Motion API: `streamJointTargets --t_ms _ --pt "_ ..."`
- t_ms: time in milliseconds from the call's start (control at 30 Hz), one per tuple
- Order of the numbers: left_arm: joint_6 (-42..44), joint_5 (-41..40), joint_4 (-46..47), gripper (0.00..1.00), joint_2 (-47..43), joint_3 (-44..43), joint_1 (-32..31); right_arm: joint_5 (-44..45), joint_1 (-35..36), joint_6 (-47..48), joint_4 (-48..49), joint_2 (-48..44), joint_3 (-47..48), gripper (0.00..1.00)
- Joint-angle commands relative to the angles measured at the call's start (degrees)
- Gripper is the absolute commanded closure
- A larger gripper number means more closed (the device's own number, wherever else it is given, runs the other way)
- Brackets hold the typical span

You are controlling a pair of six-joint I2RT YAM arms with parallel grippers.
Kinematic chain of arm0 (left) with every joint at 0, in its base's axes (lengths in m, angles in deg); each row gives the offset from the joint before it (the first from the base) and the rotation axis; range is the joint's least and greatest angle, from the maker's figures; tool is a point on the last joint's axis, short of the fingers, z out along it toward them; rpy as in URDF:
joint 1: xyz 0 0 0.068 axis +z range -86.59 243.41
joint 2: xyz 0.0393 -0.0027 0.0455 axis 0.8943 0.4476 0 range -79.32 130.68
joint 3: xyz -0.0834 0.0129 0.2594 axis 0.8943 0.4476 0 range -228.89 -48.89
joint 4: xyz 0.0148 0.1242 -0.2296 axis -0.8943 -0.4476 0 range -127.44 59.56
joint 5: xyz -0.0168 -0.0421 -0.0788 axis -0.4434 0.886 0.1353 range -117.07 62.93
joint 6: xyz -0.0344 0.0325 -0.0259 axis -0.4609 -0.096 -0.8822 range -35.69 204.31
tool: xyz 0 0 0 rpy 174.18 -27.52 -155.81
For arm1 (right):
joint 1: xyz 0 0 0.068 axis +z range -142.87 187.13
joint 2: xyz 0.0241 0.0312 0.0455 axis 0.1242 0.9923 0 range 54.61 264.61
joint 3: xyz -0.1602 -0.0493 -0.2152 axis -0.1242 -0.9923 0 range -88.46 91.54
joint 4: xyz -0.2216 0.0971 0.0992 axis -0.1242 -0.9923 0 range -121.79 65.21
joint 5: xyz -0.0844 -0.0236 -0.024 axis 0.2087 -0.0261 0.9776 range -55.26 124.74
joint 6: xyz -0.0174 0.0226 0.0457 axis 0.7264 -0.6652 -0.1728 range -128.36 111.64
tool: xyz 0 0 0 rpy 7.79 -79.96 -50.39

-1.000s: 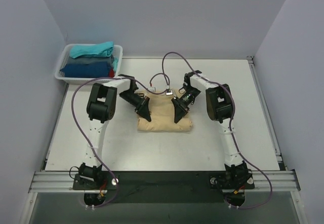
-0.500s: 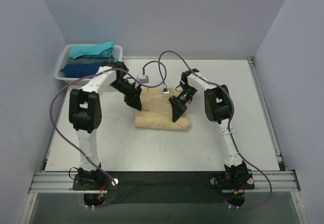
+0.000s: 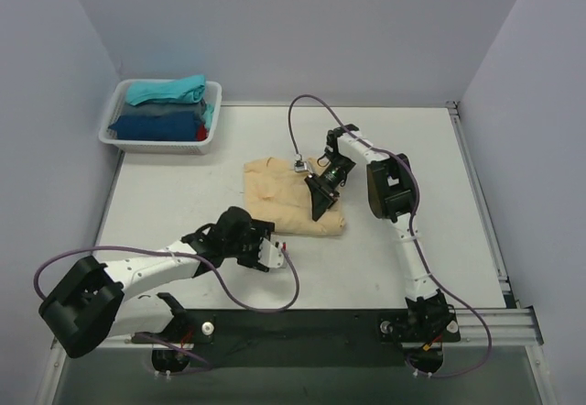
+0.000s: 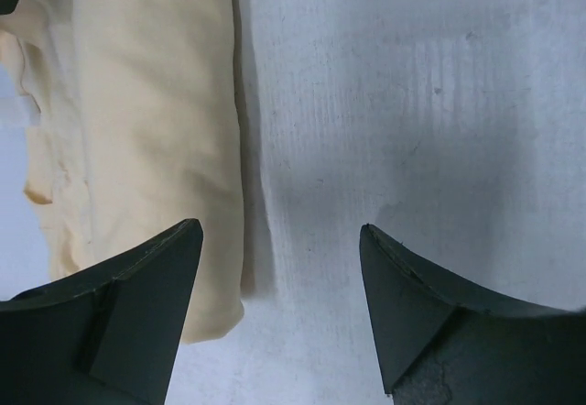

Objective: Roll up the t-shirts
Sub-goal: Roll the T-shirt to the center of the board.

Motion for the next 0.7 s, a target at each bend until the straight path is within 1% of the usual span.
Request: streamJointTargets --t_ms 0,133,200,300,333,433,467,533,567,600,633,667 --pt "8.10 -14.30 31.37 0.20 1.99 5.98 -4.93 6.34 0.65 -1.13 -9.69 2.73 1.72 0.86" --pt "11.88 -17.92 39.58 0.20 6.12 9.42 -7.92 6.16 0.57 -1.23 -9.78 2.82 1.72 0.86" --pt "14.17 -18.19 42.57 0.20 8.41 10.48 -8.72 5.99 0.48 -1.05 -9.69 2.73 1.37 0.86" --pt "15.14 -20.29 44.25 0.22 12.80 10.66 -9.34 5.81 0.48 -1.05 -9.78 2.82 1.37 0.86" --pt "15.75 -22.22 45.04 0.23 15.42 10.75 -9.34 5.72 0.48 -1.05 -9.69 2.82 1.37 0.86" --pt "18.29 -27.31 51.96 0.24 20.88 10.93 -9.42 5.55 0.30 -0.79 -9.78 2.65 1.02 0.86" --pt "18.74 -32.29 56.42 0.24 25.42 10.67 -9.42 5.63 0.30 -0.79 -9.87 2.64 1.02 0.86" --pt "20.67 -35.76 59.88 0.31 29.84 9.96 -9.34 5.55 0.30 -0.70 -9.78 2.56 0.84 0.86" --pt "21.29 -37.77 63.64 0.34 33.26 10.13 -8.99 5.63 0.30 -0.70 -9.78 2.56 0.84 0.86" --pt "21.90 -37.70 65.16 0.38 34.33 10.57 -8.90 5.72 0.39 -0.70 -9.78 2.56 0.84 0.86" --pt "22.87 -37.27 66.22 0.47 34.95 11.10 -8.72 5.72 0.30 -0.70 -9.78 2.56 0.76 0.86" --pt "22.79 -37.09 66.40 0.52 35.22 11.89 -8.72 5.64 0.30 -0.61 -9.87 2.56 0.76 0.86"
